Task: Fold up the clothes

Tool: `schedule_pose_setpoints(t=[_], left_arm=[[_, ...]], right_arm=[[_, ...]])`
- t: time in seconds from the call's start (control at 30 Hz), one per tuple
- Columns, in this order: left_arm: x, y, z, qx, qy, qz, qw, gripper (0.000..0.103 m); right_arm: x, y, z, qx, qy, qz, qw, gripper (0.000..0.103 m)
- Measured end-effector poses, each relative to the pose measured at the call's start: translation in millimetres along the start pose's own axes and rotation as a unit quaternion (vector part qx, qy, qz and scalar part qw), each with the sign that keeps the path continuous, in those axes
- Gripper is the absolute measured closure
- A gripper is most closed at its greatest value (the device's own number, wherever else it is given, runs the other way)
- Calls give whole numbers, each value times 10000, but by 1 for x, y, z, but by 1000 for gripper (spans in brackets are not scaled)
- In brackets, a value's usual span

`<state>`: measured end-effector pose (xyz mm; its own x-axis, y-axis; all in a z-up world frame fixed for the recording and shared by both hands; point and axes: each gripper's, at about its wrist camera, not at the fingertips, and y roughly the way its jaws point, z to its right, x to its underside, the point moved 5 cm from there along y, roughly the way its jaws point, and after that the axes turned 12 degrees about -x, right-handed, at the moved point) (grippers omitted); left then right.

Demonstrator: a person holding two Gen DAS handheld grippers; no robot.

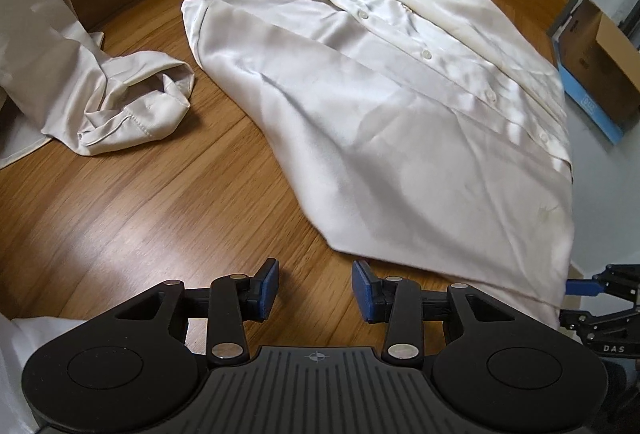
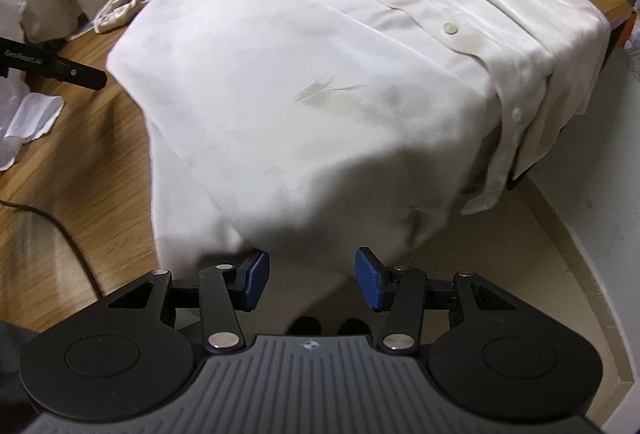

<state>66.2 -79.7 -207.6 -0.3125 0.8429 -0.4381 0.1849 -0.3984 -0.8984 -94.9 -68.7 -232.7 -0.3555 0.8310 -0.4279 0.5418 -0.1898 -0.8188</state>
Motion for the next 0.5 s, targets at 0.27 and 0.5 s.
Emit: schedule_pose_setpoints(t=[0.27,0.5], left_arm=[[-7,2,1,52,-194,107,9997,60],[-16,2,0,115,-425,297,9986,60]], right_arm=[[-5,-11,5,125,-34,97,9999,102],[-18,-28,9,234,40,239,9994,103]])
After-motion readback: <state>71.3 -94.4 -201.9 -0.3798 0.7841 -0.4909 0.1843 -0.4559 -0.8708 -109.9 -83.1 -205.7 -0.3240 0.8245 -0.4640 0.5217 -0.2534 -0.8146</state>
